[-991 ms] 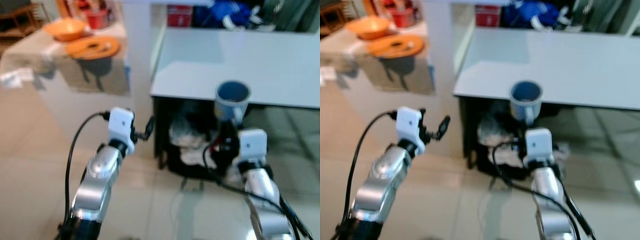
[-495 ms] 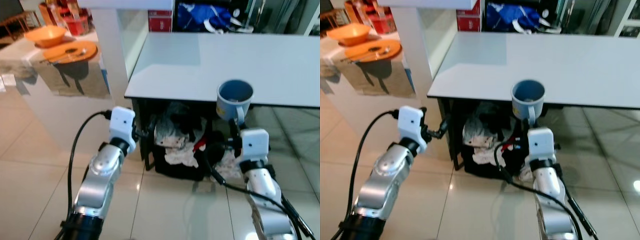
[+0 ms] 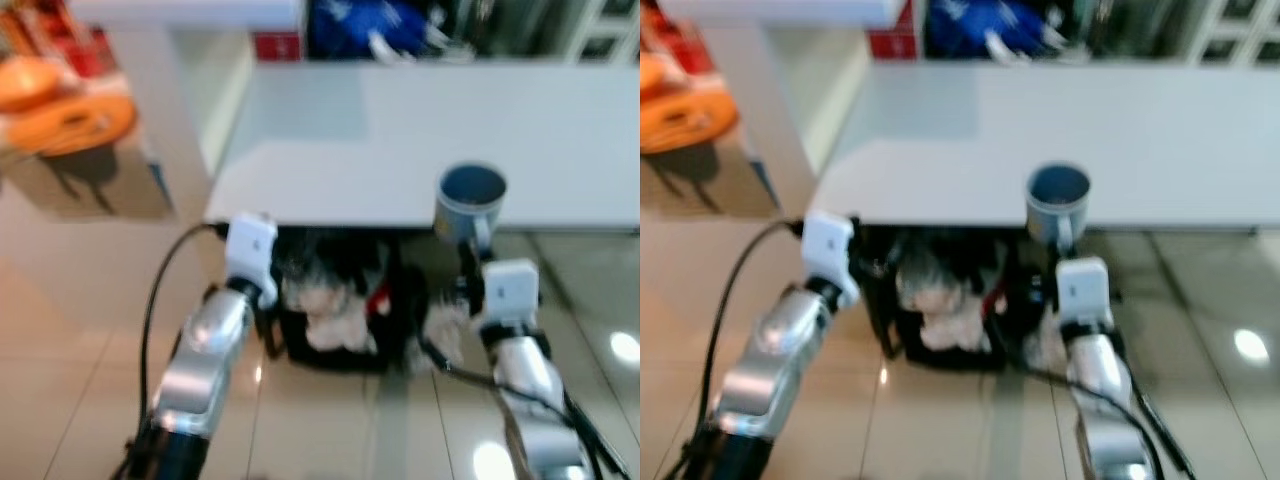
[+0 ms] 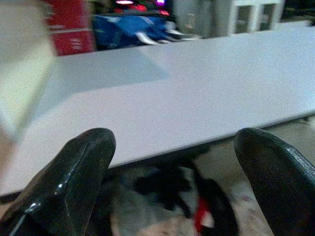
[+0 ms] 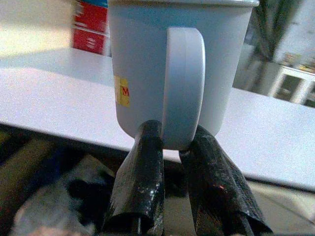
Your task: Setting the table
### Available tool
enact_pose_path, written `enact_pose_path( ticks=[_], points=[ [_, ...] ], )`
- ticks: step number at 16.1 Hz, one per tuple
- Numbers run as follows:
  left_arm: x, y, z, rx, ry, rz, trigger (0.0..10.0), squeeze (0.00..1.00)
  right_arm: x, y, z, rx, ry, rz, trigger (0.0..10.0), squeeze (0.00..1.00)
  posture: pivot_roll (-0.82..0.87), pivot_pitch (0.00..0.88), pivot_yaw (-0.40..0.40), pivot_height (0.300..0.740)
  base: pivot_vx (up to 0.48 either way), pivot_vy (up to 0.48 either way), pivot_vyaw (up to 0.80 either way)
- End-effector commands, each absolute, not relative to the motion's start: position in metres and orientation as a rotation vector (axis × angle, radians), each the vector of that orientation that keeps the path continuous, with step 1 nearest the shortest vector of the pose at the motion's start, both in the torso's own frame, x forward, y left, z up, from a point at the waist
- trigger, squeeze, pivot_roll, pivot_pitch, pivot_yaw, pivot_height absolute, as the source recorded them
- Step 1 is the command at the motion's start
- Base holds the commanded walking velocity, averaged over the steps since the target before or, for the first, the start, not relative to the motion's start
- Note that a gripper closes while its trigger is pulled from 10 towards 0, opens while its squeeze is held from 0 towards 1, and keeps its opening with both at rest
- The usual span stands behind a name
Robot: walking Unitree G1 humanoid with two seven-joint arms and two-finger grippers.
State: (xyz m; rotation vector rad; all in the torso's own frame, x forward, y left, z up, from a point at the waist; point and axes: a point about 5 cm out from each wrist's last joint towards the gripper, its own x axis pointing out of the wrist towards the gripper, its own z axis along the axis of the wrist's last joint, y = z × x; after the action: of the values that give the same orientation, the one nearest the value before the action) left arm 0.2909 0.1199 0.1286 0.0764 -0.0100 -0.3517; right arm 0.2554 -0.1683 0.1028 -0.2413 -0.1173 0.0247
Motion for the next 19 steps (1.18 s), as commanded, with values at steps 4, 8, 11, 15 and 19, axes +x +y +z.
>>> enact_pose_path(
  ticks=[4,8,11,15,19],
  points=[
    [0.2916,0.1268,0.1319,0.091,-0.021,-0.340,10.0,0.00,0.2580,-0.1594,0.1094,-0.228,-0.153,0.050,0.0,0.00,-0.03,0.002,0.028,0.727,0.470,0.000,0.00],
    [0.2920,0.1271,0.1314,0.118,-0.020,-0.339,10.0,0.00,0.2595,-0.1581,0.1087,-0.226,-0.151,0.052,0.0,0.00,-0.02,0.002,0.030,0.727,0.480,0.000,0.00],
    [0.2921,0.1270,0.1307,0.117,-0.013,-0.337,10.0,0.00,0.2594,-0.1584,0.1088,-0.226,-0.152,0.051,0.0,0.00,-0.03,0.001,0.032,0.727,0.320,0.000,0.00],
    [0.2919,0.1242,0.1327,0.116,-0.025,-0.356,10.0,0.00,0.2599,-0.1591,0.1088,-0.227,-0.153,0.048,0.0,0.00,-0.03,0.000,0.036,0.727,0.000,-0.186,0.00],
    [0.2903,0.1253,0.1320,0.115,-0.025,-0.363,10.0,0.00,0.2588,-0.1572,0.1076,-0.227,-0.154,0.052,0.0,0.00,-0.02,0.000,0.036,0.727,0.197,-0.401,0.00]
  ],
)
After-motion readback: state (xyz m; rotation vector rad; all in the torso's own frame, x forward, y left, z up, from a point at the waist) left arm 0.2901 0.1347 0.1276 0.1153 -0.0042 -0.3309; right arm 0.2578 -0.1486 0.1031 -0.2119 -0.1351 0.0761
